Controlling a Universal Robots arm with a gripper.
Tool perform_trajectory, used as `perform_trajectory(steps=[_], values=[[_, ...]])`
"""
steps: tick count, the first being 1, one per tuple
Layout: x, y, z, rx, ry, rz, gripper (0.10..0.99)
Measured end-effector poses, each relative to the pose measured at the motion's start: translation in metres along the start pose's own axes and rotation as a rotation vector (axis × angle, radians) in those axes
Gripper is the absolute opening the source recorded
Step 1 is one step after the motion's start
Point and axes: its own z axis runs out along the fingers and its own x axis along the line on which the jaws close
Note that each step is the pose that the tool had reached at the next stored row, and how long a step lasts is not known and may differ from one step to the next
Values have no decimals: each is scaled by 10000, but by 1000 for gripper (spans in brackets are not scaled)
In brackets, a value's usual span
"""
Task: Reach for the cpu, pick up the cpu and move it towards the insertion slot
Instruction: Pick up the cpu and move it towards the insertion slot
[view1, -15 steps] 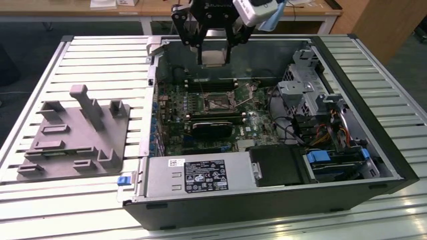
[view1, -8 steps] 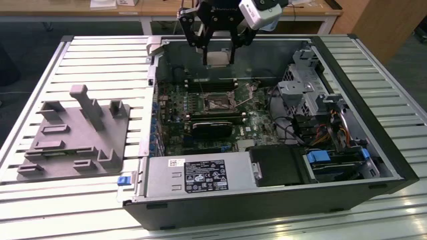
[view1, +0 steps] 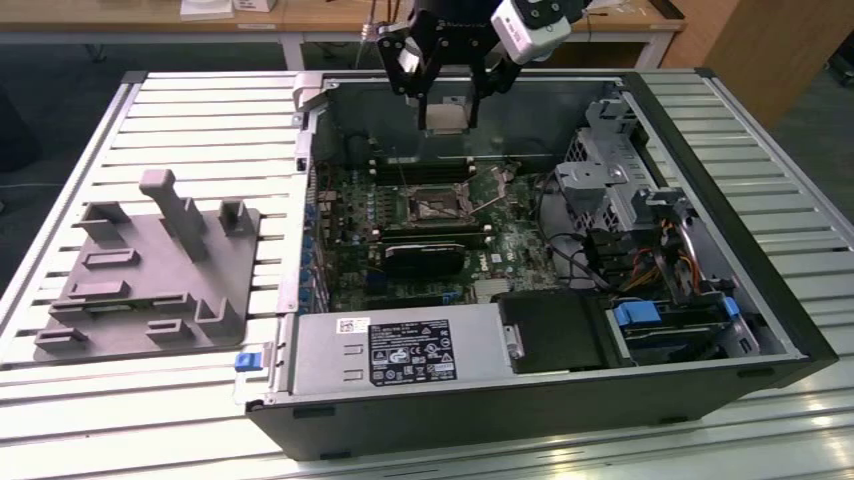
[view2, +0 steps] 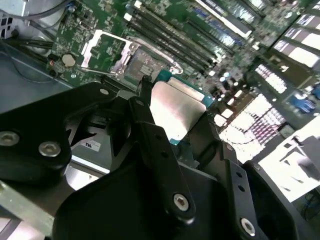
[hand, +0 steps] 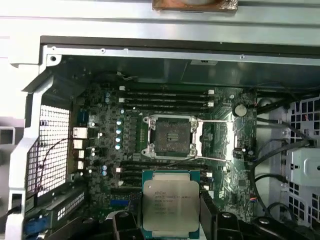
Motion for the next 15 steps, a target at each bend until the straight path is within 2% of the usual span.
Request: perform_trajectory(steps=[8,15], values=[[-70,195,144,2,21,0,541],[-160,309,253,14,46,1,541]])
